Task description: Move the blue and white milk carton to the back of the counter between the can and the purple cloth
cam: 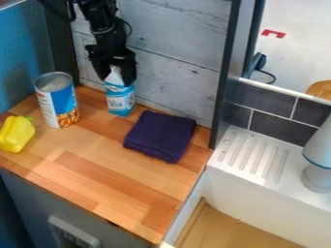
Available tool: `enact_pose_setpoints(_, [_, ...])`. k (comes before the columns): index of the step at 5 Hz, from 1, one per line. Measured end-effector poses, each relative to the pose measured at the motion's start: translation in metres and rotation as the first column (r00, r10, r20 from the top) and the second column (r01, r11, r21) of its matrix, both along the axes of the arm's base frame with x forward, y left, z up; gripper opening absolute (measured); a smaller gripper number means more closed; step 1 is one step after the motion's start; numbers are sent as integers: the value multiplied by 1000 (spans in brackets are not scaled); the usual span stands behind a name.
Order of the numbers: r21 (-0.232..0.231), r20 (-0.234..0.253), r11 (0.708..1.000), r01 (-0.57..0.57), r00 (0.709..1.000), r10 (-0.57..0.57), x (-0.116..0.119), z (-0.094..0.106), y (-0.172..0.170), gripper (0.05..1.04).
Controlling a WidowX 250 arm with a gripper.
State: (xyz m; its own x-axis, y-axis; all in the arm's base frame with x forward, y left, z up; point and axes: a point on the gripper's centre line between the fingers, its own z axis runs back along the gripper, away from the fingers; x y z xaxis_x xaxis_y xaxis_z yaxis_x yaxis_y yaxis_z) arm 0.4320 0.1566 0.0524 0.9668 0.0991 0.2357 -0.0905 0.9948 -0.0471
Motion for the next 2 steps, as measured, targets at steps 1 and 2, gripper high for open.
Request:
enact_pose_setpoints(1, [16,32,1000,0,999,-1,-5,16,-2,1009])
enact_pose_setpoints(2, [35,167,999,-23,986,16,-9,78,-6,1009])
